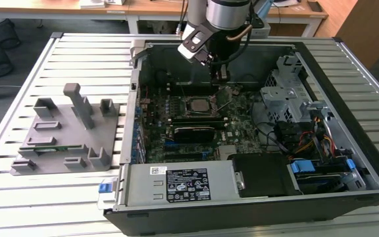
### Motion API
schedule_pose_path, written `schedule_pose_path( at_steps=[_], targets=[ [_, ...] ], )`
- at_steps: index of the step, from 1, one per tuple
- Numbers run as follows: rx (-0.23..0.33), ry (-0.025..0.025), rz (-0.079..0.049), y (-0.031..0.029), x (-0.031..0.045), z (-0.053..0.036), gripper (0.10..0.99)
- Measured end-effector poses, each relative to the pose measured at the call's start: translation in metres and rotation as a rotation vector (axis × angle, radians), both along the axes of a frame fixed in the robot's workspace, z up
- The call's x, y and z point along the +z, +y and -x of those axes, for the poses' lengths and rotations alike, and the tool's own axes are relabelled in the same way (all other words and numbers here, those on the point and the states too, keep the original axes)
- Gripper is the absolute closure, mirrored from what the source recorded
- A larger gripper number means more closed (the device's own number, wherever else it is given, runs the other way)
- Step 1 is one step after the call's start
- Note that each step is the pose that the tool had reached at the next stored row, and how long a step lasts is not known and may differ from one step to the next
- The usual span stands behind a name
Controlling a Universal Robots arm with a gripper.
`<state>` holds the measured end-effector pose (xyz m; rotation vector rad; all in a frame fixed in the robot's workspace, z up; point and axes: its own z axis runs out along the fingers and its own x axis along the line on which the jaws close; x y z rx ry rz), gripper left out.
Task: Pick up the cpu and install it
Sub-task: 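Close the cpu cover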
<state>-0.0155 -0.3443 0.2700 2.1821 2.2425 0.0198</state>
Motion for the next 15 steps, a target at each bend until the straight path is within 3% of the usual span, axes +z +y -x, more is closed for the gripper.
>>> schedule_pose_path(
  at_steps=[6,10,15],
  targets=[
    [0.0,0.0018,-0.004,0.0,0.0002,-0.01,0.98],
    [0.002,0.0027,-0.023,0.0,0.0,-0.0147,0.98],
    [0.006,0.0036,-0.02,0.0003,-0.0007,-0.0205,0.98]
  ],
)
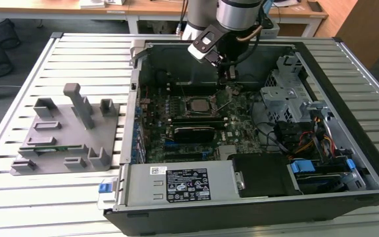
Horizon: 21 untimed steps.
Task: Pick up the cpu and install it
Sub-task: 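Close the cpu cover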
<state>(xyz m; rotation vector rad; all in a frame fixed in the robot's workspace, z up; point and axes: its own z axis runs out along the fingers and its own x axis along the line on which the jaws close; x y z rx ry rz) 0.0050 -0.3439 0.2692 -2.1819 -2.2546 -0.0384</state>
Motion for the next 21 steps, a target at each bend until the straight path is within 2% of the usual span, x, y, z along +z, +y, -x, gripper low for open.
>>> schedule_pose_path(
  at_steps=[4,21],
  targets=[
    [0.001,0.0012,0.009,0.0008,-0.0019,-0.0057,0.98],
    [0.017,0.0025,0.009,0.002,-0.0055,-0.0281,0.98]
  ],
)
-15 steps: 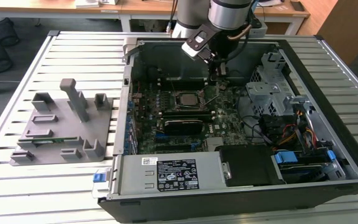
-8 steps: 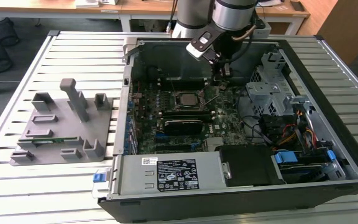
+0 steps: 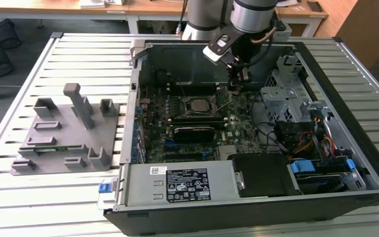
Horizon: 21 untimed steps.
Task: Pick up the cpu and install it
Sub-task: 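Close the cpu cover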
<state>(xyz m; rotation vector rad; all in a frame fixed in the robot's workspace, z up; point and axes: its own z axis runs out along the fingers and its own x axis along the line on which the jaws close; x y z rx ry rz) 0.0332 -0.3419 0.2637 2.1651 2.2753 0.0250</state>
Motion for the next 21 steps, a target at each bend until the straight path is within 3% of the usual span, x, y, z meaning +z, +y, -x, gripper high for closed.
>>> schedule_pose_path(
  at_steps=[21],
  targets=[
    [0.0,0.0086,0.002,0.0041,-0.0071,-0.0189,0.98]
  ],
)
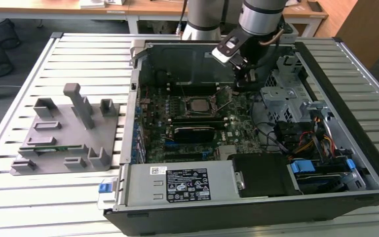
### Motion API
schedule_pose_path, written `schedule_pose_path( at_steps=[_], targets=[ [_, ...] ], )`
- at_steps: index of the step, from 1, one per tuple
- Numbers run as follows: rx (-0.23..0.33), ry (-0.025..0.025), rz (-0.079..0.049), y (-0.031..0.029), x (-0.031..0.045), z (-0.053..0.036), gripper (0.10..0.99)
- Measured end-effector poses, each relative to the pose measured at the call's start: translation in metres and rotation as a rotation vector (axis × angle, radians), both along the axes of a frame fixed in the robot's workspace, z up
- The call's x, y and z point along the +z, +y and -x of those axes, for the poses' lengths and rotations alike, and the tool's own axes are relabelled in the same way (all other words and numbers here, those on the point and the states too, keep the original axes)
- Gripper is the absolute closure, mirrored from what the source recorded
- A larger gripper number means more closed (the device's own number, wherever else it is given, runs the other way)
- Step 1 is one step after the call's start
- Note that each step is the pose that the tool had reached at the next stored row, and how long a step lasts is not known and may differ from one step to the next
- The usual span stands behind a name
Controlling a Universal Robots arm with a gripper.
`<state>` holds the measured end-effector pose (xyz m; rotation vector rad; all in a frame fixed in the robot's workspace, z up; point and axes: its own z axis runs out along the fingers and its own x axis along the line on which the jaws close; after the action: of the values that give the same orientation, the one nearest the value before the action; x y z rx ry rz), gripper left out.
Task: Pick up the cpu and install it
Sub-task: 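Close the cpu cover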
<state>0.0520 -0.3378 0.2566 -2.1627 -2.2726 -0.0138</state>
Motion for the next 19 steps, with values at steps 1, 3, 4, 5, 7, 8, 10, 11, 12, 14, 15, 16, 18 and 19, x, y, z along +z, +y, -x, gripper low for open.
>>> schedule_pose_path(
  at_steps=[1,3,4,5,7,8,10,11,12,14,15,16,18,19],
  targets=[
    [0.0,0.0009,0.0,0.0002,-0.0006,-0.0005,0.98],
    [0.0,0.0027,0.0,0.0006,-0.0018,-0.0012,0.98],
    [0.0,0.0037,0.001,0.0009,-0.0026,-0.0016,0.98],
    [0.0,0.0047,0.001,0.0012,-0.0032,-0.0018,0.98],
    [0.0,0.0064,0.001,0.0017,-0.005,-0.0019,0.98],
    [0.0,0.007,0.001,0.0019,-0.0059,-0.0019,0.98],
    [0.0,0.0081,0.001,0.0022,-0.0078,-0.0019,0.98],
    [0.0,0.0088,0.001,0.0023,-0.0087,-0.0019,0.98],
    [0.0,0.0095,0.001,0.0025,-0.0096,-0.0019,0.98],
    [0.0,0.0104,0.001,0.0026,-0.0109,-0.0019,0.98],
    [0.0,0.0106,0.001,0.0028,-0.0112,-0.0019,0.98],
    [0.0,0.0106,0.001,0.0028,-0.0113,-0.0019,0.98],
    [0.0,0.0107,0.001,0.0028,-0.0113,-0.0016,0.98],
    [0.0,0.0107,0.001,0.0028,-0.0114,-0.0012,0.98]
  ],
)
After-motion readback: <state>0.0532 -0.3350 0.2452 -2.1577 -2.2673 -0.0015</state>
